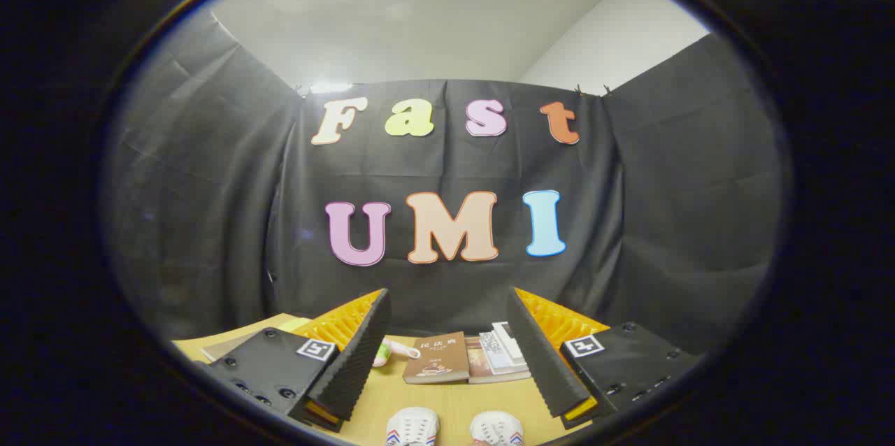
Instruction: Open the storage box then place both shoes into the box .Put the left shoe in first, then the right shoe, with the right side of both shoes facing outward in a uniform manner.
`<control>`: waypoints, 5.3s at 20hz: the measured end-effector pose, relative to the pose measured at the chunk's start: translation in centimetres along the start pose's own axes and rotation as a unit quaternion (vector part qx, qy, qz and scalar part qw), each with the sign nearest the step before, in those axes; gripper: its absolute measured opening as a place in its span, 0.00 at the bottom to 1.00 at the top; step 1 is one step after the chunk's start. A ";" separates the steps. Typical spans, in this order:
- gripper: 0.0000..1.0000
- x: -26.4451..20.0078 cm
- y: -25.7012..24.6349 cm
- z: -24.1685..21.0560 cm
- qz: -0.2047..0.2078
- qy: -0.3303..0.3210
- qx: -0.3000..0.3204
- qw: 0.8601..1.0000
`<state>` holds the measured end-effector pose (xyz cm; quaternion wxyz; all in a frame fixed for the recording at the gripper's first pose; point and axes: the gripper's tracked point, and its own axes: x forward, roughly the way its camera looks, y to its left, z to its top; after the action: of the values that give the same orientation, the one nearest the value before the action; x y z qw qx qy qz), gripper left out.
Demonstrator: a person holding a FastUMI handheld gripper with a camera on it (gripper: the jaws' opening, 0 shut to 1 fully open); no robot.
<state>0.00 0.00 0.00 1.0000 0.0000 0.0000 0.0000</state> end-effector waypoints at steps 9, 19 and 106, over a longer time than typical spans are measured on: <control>1.00 -1.4 -0.6 0.3 -0.001 -0.010 -0.015 1.000; 1.00 -2.2 1.0 -0.7 0.021 -0.011 -0.026 0.999; 0.08 -3.7 30.0 -10.4 0.343 0.404 0.503 0.683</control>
<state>-3.66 30.02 -10.43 0.6834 0.5026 0.4038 0.3425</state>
